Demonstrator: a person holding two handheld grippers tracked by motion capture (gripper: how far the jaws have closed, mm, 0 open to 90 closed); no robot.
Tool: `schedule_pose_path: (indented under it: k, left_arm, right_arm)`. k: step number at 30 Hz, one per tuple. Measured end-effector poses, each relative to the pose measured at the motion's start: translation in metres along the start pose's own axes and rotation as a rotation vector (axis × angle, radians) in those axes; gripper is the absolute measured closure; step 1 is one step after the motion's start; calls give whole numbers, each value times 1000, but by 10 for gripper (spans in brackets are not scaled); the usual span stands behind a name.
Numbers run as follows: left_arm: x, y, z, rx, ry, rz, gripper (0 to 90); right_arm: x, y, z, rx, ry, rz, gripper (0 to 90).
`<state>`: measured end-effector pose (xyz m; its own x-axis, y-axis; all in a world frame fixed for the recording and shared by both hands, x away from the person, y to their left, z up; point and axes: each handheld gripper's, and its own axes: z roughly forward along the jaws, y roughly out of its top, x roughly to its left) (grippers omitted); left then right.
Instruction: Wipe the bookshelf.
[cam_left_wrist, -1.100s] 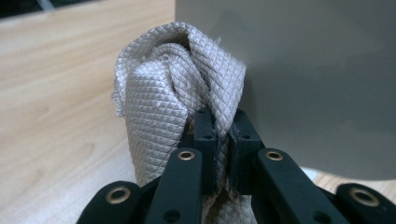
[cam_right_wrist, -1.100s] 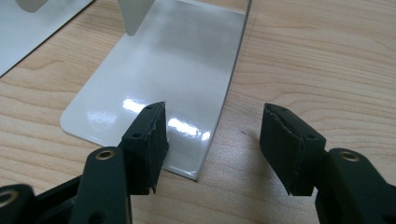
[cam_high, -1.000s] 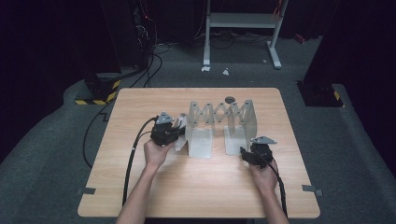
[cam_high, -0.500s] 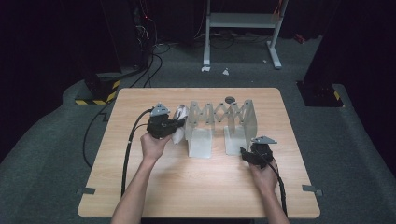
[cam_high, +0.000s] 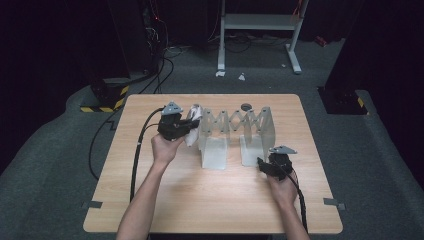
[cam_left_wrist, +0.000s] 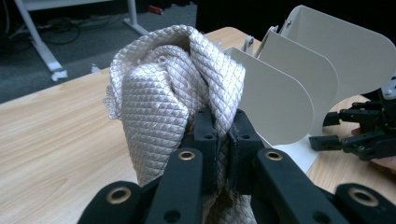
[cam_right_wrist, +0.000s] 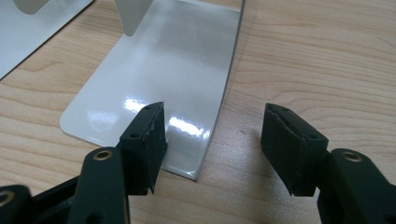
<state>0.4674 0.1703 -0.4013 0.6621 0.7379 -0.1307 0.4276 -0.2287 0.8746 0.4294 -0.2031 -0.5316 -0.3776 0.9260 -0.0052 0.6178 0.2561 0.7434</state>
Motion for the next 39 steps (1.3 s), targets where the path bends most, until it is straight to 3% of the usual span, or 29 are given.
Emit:
schedule_pose_path:
  k: [11,15,33,36,39]
  left_arm:
    - [6,-3,19,52,14,-22,841]
    - [5,-12,25,78,21,-21,840]
    - [12,-62,55,177,-7,-89,840]
    - [13,-66,60,208,-10,-65,840]
    - [13,-71,64,227,-10,-66,840]
  right_arm:
    - [0,0,0,0,4,-3,392]
    - [0,0,0,1,6,-4,392]
    - [0,0,0,1,5,-6,392]
    - [0,0,0,1,5,-6,392]
    - [0,0,0,2,5,-6,392]
